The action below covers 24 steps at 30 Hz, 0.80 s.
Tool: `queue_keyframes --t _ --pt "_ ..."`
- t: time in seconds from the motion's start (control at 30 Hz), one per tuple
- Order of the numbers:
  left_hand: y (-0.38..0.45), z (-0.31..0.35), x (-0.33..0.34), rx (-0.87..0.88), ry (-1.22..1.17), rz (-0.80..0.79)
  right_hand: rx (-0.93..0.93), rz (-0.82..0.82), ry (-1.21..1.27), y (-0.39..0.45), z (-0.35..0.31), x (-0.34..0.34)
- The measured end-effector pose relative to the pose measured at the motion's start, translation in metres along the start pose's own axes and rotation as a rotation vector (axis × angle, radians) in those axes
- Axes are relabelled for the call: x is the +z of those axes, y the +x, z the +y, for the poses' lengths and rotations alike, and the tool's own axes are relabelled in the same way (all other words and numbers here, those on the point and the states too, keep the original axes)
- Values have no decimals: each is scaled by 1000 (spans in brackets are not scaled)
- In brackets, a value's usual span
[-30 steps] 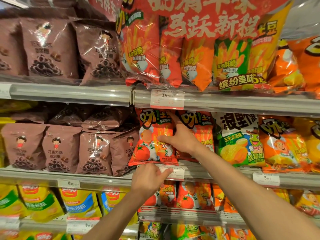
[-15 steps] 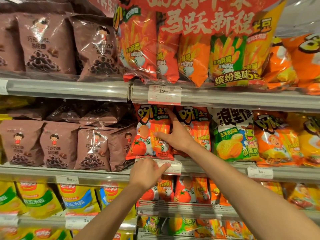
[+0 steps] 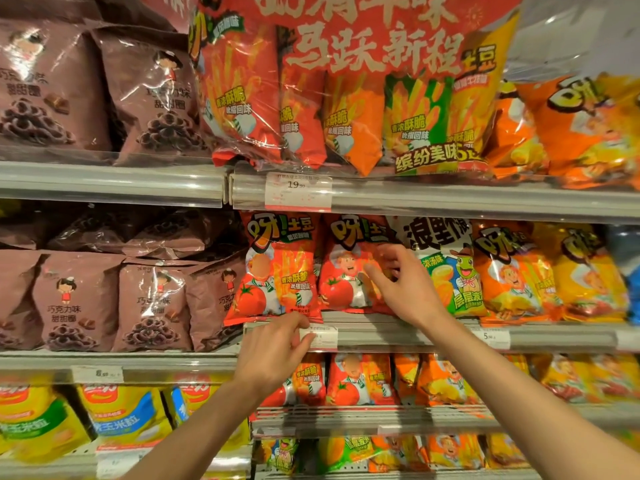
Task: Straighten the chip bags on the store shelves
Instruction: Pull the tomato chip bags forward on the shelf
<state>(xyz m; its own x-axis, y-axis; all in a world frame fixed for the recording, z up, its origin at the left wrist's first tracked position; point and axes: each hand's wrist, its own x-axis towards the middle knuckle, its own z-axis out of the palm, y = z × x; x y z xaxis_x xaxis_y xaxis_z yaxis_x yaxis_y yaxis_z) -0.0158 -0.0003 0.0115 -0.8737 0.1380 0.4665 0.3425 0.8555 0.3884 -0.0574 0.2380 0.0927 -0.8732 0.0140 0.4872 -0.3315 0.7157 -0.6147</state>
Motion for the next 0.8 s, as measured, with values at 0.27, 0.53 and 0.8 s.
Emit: queue_keyframes --t 0.27,0.53,0.8 --pt "7 1 1 -10 -64 -25 220 -82 97 11 -2 8" --pt "6 -1 2 -13 -82 -26 236 -130 331 30 5 7" --pt "6 -2 3 -17 -99 -15 209 -130 281 30 3 9"
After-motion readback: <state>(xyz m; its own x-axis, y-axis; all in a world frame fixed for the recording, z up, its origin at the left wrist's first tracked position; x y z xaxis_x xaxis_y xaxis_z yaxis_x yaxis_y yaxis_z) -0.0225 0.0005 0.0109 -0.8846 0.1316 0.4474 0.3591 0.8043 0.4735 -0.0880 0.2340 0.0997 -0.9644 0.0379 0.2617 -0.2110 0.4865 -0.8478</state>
